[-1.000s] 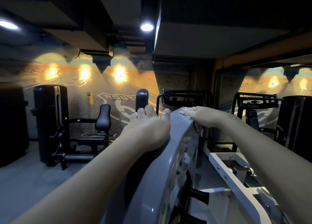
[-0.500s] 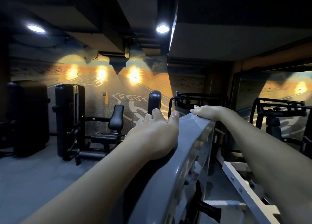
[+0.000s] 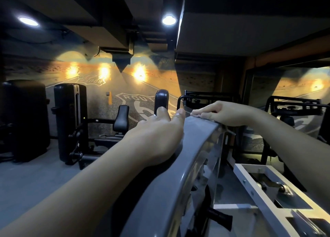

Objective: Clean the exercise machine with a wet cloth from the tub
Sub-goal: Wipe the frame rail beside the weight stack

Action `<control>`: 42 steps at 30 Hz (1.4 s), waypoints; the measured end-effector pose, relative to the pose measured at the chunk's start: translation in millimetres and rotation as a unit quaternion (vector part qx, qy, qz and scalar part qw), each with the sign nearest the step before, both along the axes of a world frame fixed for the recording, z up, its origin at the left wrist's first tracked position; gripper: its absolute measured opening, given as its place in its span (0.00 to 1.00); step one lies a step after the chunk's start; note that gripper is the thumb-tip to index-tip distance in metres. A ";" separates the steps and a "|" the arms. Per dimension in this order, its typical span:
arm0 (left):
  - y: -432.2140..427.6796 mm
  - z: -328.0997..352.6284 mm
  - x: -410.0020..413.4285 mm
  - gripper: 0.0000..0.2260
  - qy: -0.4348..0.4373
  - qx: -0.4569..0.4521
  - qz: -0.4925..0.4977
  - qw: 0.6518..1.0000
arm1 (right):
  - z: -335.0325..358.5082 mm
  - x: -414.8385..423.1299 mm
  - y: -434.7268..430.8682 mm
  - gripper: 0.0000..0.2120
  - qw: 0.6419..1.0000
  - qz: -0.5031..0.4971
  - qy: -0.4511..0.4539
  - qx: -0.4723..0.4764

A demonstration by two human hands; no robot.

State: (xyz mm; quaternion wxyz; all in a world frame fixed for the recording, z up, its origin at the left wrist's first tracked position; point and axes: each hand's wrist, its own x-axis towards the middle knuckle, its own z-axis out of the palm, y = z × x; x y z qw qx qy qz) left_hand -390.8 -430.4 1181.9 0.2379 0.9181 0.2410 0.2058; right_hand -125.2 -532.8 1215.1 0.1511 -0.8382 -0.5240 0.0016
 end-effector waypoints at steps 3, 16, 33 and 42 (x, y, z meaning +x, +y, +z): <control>6.2 -2.6 4.0 0.16 0.011 0.032 -0.017 0.999 | -0.6 25.8 4.0 0.18 0.996 -0.088 0.001 0.013; 4.4 -3.6 2.7 0.26 0.001 0.028 -0.010 1.000 | -5.4 14.3 -6.4 0.14 0.988 0.004 0.142 0.053; 0.7 -0.6 -4.3 0.26 0.012 0.024 -0.009 1.000 | -7.1 33.9 17.7 0.11 0.982 -0.052 0.151 0.101; 2.6 -1.2 -1.2 0.20 0.011 0.012 -0.026 1.000 | -2.5 15.4 10.5 0.12 0.999 -0.025 0.029 0.038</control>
